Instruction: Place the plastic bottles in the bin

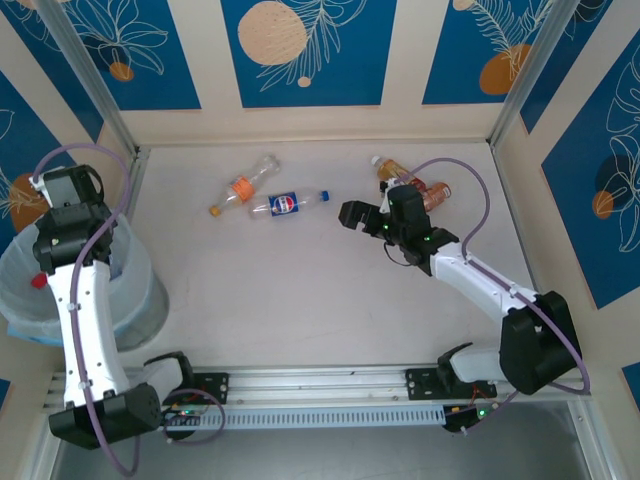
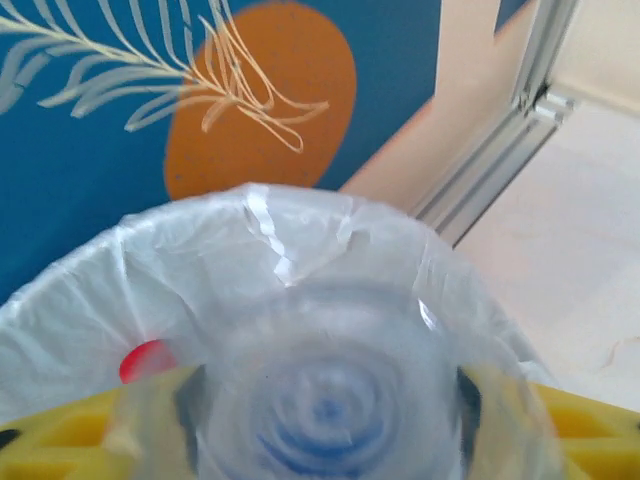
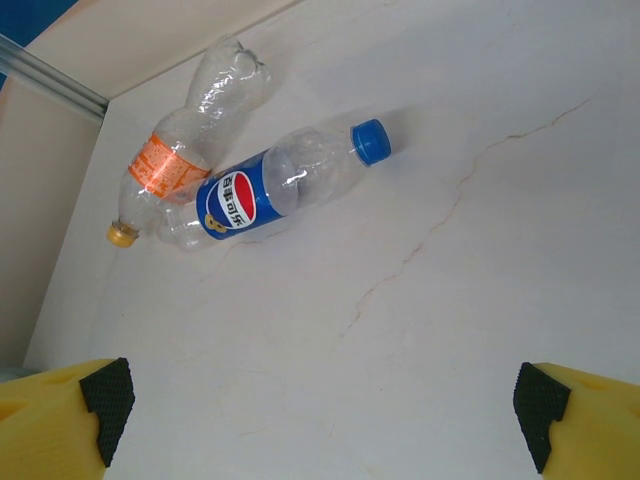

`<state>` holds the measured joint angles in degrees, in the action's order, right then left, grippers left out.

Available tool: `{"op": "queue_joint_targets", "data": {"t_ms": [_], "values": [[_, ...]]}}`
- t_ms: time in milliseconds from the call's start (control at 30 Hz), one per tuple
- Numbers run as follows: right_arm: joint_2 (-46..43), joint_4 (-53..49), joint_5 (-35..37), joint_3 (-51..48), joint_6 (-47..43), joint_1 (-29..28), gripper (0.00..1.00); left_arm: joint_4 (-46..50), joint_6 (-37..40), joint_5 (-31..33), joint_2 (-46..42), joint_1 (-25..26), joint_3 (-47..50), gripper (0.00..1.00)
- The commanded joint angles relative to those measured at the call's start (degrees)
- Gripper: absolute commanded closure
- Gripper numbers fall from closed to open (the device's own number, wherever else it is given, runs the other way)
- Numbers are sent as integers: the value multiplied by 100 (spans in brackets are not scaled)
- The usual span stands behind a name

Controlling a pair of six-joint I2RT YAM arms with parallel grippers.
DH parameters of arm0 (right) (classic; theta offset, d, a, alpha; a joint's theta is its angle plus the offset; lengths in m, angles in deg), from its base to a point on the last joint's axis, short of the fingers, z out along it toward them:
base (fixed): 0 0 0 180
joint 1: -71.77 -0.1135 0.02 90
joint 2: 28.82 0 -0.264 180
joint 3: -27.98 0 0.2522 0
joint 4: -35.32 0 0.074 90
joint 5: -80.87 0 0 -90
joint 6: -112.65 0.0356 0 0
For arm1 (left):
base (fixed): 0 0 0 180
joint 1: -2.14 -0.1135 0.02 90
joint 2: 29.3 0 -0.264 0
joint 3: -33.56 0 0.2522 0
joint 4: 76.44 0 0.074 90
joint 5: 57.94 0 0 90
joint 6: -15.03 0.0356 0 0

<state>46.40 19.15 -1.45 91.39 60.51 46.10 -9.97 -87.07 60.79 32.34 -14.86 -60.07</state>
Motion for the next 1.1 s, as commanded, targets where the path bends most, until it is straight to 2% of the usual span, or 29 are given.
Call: {"op": "queue_joint_targets", "data": {"t_ms": [0, 67, 167, 300, 433, 533, 667, 800, 1067], "values": [[-175, -34, 110, -49, -98, 36, 0, 236, -438, -430, -32, -140, -10, 21], [-199, -45, 136, -51, -96, 36, 0, 275, -453, -391, -34, -143, -49, 13], [-196, -33, 172, -69, -61, 37, 0, 249, -434, -419, -91, -146, -121, 7], [-199, -2, 180, -102, 14, 36, 0, 179, -299, -883, -158, -144, -185, 6], [-256, 28, 258, -194, 115, 36, 1, 109, -257, -1666, -224, -111, -294, 6], [-403, 172, 412, -360, 183, 36, 1, 43, -346, -1731, -328, 119, -422, 1], [-637, 515, 572, -666, 182, 50, 1, -106, -264, -1636, -375, 837, -557, 1], [-817, 643, 771, -815, 303, 66, 1, -186, -84, -1035, -202, 1896, -744, 1], [-1036, 394, 723, -837, 185, 141, 1, -590, 104, -751, 386, 3212, -884, 1]]}}
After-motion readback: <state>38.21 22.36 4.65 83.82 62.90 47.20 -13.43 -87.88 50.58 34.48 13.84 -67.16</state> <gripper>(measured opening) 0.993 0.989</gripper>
